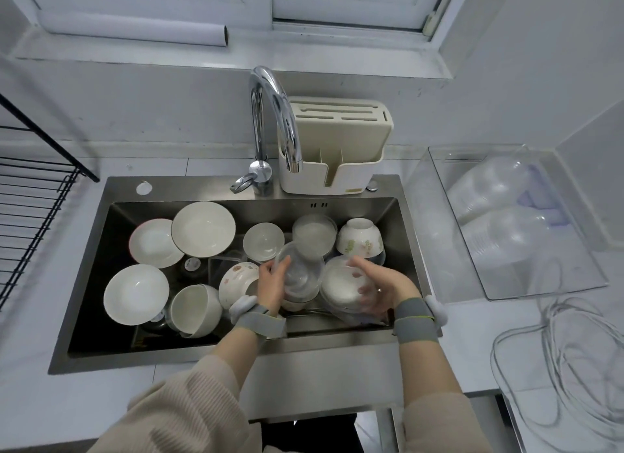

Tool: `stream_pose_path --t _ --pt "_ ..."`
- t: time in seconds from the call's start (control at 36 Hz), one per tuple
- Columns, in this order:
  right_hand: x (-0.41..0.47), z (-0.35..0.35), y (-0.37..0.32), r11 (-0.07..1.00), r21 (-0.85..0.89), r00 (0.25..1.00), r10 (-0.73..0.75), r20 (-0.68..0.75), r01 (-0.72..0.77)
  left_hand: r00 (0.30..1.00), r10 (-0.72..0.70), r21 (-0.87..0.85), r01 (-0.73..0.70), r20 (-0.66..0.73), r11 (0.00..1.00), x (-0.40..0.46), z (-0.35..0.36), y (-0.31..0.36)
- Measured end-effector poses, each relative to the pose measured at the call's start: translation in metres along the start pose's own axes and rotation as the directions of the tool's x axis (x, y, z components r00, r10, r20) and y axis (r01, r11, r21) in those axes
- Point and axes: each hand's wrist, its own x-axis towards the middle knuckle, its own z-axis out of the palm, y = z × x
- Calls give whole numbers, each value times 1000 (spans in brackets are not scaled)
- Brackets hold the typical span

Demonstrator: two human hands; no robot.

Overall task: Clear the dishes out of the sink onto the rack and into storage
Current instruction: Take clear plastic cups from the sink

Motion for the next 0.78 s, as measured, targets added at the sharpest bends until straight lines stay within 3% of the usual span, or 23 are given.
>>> stream_pose_path --t 0.22,0.33,0.58,0.78 --pt "6 -8 7 979 204 981 -57 188 17 1000 28 -1 -28 -7 1000 0 1 -2" --pt "11 -5 13 965 263 969 -51 241 -15 998 36 -31 -34 61 999 -1 2 -3" --pt "19 5 13 955 297 963 -103 248 26 982 48 -111 -27 184 993 -9 3 -4" --pt "10 20 3 981 178 966 -117 232 76 968 191 155 -216 161 964 -14 6 -4"
